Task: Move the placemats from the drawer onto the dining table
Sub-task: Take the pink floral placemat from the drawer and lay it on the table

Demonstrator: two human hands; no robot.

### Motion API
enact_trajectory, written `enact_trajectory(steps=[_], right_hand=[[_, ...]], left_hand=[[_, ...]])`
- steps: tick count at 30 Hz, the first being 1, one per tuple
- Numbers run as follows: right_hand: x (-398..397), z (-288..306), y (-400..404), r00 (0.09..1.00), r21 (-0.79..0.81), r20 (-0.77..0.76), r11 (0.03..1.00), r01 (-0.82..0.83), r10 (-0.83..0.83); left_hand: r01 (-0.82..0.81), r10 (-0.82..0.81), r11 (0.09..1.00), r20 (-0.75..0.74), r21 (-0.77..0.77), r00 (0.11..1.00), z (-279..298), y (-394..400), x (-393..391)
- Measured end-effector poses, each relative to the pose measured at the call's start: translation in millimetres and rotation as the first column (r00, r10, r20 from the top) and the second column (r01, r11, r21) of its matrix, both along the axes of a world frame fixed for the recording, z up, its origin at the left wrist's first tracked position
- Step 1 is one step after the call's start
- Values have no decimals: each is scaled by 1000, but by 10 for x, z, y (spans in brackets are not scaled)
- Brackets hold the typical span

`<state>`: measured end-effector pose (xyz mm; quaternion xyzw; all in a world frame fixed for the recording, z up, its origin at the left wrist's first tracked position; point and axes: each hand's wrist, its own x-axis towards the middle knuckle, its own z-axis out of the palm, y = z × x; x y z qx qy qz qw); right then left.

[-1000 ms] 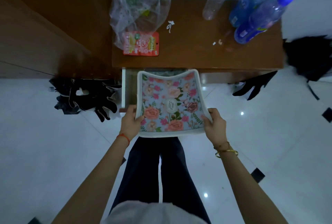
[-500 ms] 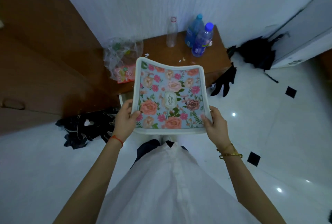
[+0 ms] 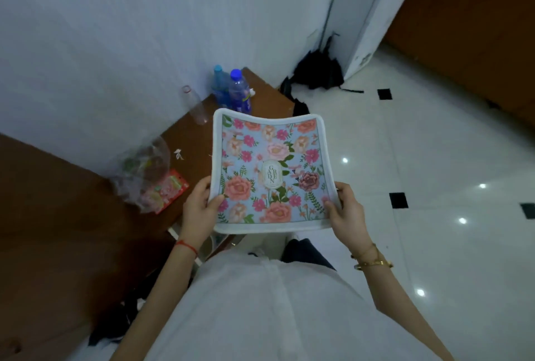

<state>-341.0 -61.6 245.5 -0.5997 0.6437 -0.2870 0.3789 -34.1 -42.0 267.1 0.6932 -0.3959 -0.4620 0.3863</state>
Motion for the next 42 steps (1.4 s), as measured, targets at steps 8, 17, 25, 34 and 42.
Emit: enact_trajectory(steps=[8,17,25,34,42], right_hand=[[-630,175,367,922,-57,20,921,386,-386],[-1796,245,792,717,-51,83,716,697,-692],[-3418,419,1189,558,-82,27,554,828,-830],[-4621,316,1320,349,-70,85,344,937,-933],[-6045,152,1159,160,-58,91,155,986,-983]], left_hand=[[377,-379,925,-36,-48,925,208,-718,-741],[685,-688,724,-13,-80,726,282,-1311,-2486],[815,-824,565,-41,-127,565,341,-1416,-4594],[918,-926,378,-53,-119,374,311,-1656,-6484],[969,-979,203,-38,-143,200,253,-1963,-8445]])
